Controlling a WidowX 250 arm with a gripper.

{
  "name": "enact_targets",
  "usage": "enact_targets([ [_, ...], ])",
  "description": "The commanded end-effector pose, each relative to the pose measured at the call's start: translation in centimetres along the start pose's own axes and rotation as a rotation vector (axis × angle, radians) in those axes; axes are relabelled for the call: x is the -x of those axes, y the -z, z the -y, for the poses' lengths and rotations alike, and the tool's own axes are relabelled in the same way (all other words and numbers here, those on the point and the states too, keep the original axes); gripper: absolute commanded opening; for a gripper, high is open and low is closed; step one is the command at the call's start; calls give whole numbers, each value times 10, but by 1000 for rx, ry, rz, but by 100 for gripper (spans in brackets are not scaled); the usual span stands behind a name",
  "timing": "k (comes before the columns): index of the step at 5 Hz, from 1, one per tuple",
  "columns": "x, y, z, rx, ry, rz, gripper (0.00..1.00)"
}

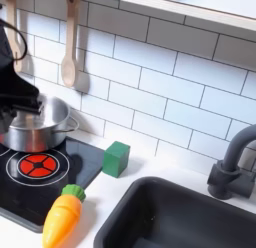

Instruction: Push button

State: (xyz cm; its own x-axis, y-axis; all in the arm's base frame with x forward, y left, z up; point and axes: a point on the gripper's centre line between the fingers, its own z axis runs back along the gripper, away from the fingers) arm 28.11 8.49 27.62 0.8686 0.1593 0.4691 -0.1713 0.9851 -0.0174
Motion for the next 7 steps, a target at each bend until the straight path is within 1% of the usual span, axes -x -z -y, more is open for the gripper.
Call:
enact_targets([
  [1,-32,-9,-11,-6,-5,86,0],
  [2,-45,-15,-16,-8,3,127,0],
  [3,-63,-20,-21,-8,5,177,0],
  [6,-96,-32,-31,-9,0,266,0],
  [7,-107,-33,-31,-5,8,318,0],
])
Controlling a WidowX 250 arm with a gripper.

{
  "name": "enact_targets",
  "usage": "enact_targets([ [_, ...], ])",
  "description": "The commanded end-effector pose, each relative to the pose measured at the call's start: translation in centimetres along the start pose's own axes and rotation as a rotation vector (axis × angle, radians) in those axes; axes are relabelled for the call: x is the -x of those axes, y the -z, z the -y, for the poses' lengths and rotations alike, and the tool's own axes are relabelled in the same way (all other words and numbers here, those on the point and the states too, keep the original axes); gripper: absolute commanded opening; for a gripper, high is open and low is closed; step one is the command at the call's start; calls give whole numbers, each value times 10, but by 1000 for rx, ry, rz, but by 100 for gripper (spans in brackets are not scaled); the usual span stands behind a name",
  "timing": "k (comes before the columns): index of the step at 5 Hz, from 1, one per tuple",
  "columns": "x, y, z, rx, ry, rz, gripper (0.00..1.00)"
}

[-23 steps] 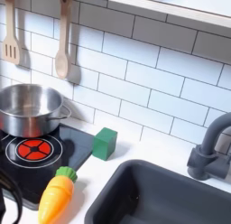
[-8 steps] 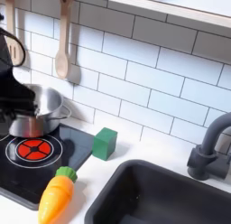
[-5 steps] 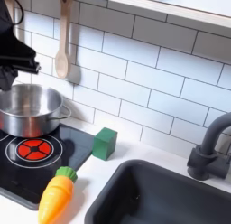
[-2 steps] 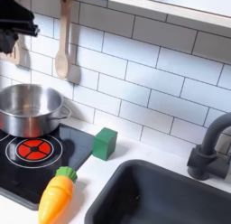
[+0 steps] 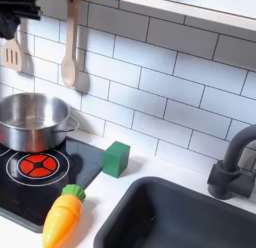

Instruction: Push button

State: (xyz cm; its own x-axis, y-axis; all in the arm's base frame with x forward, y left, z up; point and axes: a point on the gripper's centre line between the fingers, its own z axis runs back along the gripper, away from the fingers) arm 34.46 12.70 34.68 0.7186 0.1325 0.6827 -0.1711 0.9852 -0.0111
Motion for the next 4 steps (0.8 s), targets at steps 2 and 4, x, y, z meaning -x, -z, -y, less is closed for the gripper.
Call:
enact_targets([
  [2,-32,0,-5,-7,1,100,0],
  [4,-49,-3,-8,-9,13,137,0],
])
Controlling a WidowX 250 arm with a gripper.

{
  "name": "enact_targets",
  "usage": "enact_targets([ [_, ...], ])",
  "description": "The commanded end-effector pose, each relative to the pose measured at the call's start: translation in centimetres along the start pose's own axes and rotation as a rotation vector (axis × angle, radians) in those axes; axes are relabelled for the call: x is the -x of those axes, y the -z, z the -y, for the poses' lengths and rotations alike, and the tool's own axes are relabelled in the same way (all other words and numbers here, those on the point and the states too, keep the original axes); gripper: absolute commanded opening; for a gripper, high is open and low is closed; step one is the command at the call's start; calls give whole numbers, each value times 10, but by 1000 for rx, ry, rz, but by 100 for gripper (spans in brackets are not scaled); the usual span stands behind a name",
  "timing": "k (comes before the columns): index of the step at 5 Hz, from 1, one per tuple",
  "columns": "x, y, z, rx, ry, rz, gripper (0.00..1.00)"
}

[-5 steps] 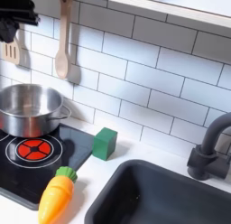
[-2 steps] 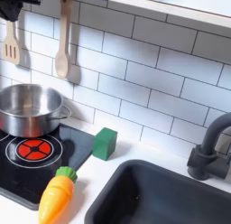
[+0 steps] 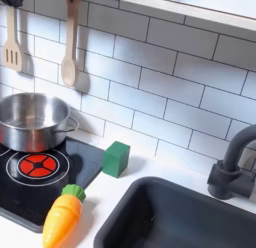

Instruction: Push button

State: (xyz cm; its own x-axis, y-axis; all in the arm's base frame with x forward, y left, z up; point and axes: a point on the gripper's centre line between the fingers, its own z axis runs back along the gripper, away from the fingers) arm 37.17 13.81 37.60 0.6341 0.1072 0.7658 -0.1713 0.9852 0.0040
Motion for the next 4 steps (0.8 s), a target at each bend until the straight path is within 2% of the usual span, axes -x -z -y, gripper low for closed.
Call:
enact_targets([
  [1,-13,5,-1,0,8,26,0],
  [4,-28,9,-3,17,16,70,0],
])
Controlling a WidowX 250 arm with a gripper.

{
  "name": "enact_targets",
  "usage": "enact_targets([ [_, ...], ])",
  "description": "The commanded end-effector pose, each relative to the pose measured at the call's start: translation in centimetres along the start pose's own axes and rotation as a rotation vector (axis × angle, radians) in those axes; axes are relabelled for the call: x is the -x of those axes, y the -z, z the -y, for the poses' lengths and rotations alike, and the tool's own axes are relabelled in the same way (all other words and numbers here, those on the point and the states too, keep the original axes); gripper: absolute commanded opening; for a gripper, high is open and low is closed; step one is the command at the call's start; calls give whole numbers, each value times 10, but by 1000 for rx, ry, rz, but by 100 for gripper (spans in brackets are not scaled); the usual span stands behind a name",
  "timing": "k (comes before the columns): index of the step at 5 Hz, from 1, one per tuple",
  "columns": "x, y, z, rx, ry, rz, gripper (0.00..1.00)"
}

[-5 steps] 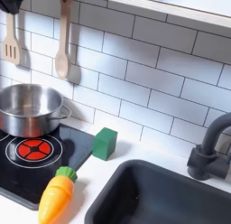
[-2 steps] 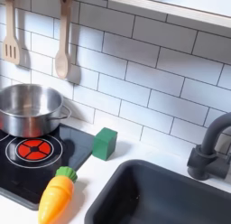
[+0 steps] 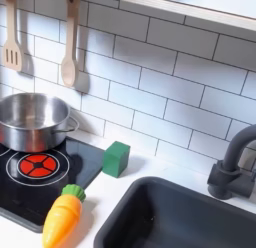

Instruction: Push button

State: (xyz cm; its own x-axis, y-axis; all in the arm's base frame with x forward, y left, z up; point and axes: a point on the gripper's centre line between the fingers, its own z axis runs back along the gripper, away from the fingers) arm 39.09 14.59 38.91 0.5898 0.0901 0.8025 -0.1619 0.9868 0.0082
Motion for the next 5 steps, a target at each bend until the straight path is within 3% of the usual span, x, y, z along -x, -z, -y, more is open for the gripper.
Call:
enact_targets([
  [1,-5,8,3,23,14,4,0],
  [5,-8,9,1,28,17,-15,0],
])
